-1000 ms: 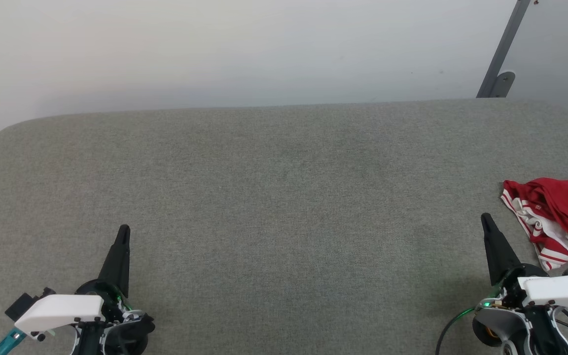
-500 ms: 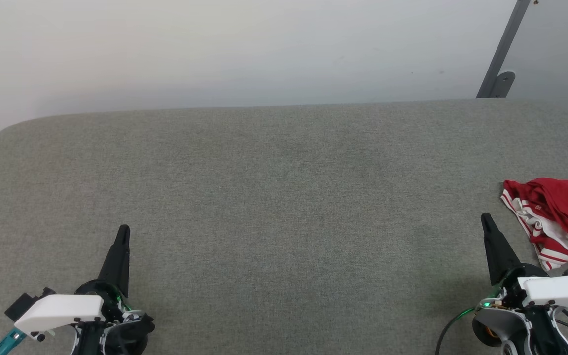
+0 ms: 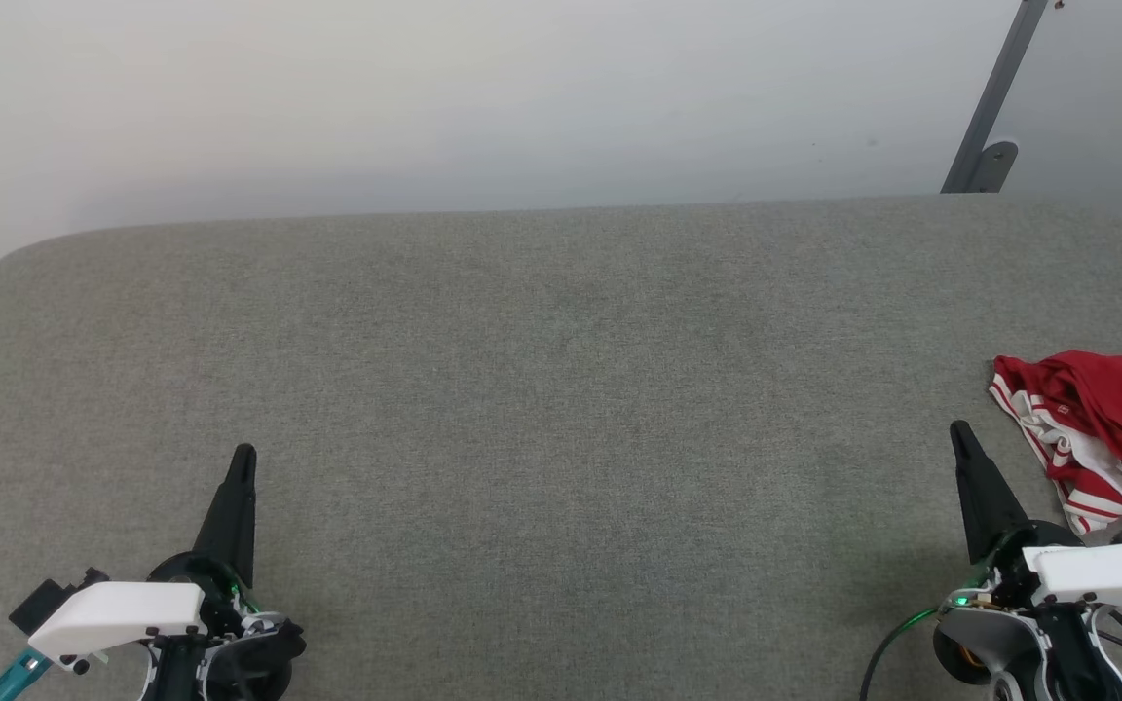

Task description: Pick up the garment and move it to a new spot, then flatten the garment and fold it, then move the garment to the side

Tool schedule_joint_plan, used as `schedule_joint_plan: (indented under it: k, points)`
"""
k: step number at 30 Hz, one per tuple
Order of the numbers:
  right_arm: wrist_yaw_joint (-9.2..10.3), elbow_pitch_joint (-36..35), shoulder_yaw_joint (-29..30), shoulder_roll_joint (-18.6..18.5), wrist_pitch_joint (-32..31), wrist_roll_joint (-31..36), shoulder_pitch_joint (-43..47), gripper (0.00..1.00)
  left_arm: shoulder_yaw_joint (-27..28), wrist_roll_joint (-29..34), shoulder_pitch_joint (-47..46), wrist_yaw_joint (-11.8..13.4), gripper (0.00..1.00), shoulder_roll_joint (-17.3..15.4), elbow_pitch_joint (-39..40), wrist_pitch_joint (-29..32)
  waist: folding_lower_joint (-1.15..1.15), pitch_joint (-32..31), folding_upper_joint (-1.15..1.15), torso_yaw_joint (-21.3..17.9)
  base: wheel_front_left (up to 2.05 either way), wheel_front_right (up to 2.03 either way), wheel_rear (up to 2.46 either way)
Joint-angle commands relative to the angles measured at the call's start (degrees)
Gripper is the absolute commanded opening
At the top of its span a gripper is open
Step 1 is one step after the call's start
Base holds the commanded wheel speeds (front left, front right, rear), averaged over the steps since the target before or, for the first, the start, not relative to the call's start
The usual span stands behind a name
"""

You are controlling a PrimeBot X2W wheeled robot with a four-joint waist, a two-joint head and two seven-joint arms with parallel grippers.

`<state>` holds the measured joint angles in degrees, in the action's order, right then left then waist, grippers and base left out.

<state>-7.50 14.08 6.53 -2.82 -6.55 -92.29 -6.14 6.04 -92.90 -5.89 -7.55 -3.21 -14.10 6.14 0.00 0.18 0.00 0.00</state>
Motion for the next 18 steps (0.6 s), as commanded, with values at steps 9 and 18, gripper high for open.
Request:
schedule_joint_plan:
  k: [9,18]
  points:
    - [0.02,0.04,-0.02,-0.11,-0.07,-0.23,-0.26,0.00,0.27,0.24,-0.73,0.12,0.00,0.18,-0.01,0.35,0.00,0.00,0.00,0.00,0.00,0.00,0.00]
    - [0.02,0.03,-0.02,-0.11,-0.06,-0.23,-0.26,0.00,0.31,0.31,-0.74,0.12,0.00,0.21,-0.01,0.31,0.00,0.00,0.00,0.00,0.00,0.00,0.00]
